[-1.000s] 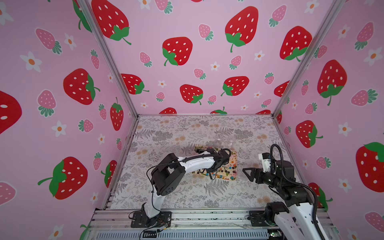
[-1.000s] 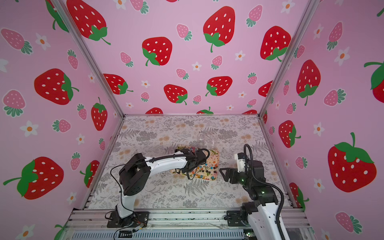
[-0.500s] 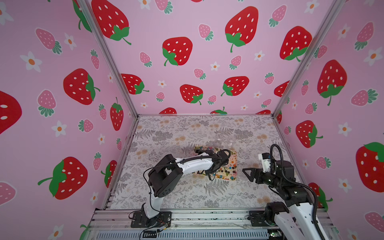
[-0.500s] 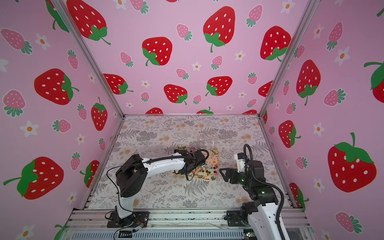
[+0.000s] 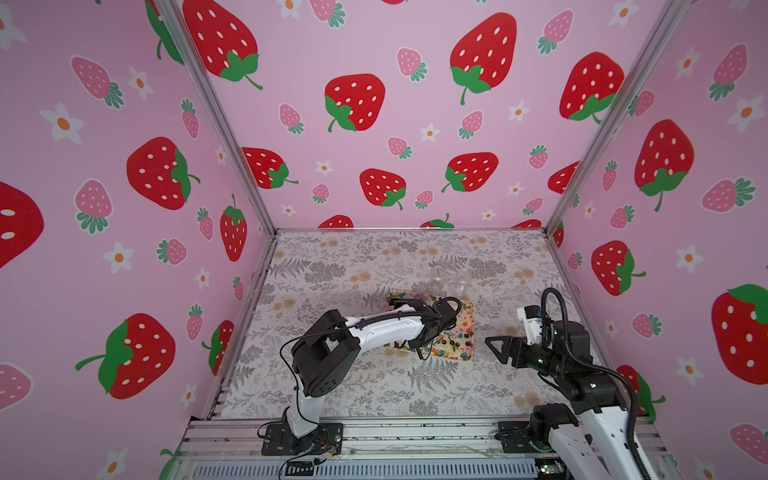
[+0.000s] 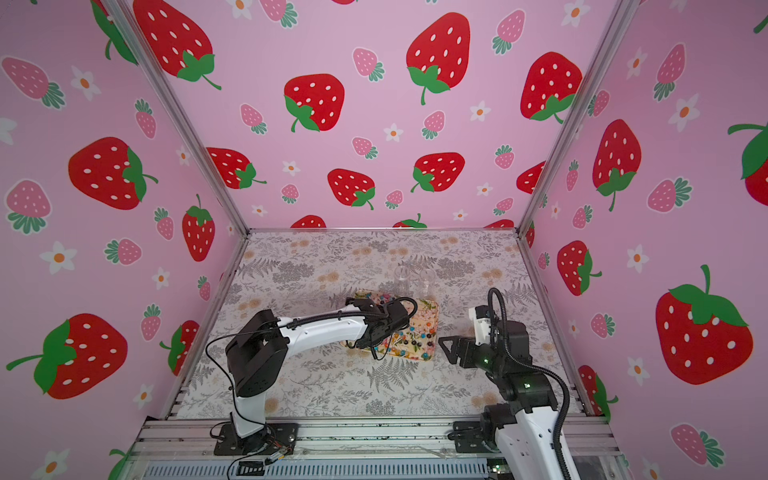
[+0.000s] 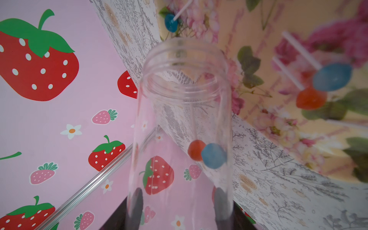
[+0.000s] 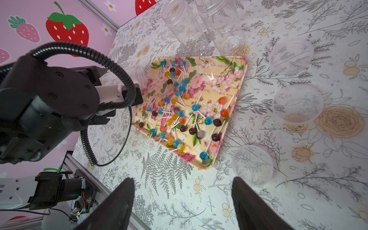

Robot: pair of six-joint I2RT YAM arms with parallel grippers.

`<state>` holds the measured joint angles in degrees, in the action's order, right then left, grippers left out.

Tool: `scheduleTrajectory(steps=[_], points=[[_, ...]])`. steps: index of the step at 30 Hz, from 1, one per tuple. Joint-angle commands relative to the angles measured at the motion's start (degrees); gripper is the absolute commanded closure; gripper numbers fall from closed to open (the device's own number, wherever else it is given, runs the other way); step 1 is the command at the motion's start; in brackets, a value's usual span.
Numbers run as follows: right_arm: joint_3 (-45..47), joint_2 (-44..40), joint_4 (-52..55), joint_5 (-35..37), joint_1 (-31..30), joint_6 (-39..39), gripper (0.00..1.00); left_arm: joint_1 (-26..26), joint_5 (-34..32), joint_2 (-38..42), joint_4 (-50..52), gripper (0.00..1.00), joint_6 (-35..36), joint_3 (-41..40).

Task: Pour the candies out of the jar
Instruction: 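Pour the candies out of the jar onto the tray.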

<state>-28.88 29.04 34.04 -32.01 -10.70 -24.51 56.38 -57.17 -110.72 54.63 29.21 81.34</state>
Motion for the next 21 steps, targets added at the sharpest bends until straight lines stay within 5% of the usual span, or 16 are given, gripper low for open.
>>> scheduleTrajectory(steps=[1,11,21], points=[[-2.48,0.72,0.67,-0.85,0.12,-0.79,0.21,0.14,2.59,3.83,3.16,0.38,-4.36,1.04],[-8.76,6.77,-0.72,-4.38,0.13,-1.09,0.22,0.29,16.64,15.14,1.63,0.39,-14.76,2.15],[-20.23,16.57,-6.69,-11.23,-0.02,-5.26,0.25,-0.91,34.46,31.19,-10.39,0.39,-21.38,-7.48]])
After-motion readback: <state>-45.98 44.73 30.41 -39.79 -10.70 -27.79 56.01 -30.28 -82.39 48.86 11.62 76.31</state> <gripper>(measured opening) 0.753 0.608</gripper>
